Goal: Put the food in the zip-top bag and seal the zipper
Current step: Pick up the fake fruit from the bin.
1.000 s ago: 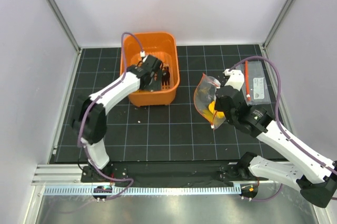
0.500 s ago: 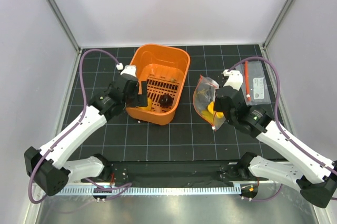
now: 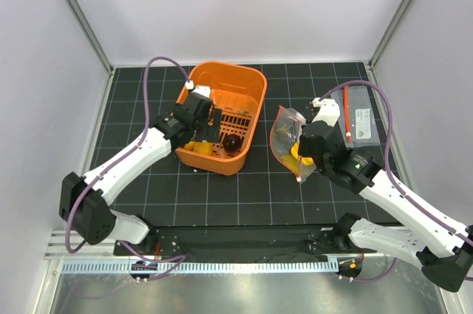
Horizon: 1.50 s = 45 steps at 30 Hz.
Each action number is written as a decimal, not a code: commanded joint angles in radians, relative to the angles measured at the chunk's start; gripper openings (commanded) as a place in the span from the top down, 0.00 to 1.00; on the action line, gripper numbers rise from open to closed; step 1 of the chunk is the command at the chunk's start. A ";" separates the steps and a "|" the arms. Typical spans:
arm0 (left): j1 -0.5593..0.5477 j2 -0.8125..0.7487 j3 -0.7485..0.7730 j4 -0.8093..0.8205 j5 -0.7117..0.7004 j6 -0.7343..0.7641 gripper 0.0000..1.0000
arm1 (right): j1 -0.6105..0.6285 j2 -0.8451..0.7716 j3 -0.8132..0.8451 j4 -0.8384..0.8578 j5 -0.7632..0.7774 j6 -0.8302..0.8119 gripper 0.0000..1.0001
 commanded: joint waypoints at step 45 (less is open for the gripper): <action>0.025 0.067 -0.028 0.143 0.151 -0.002 1.00 | -0.003 -0.036 -0.032 0.086 -0.043 -0.005 0.99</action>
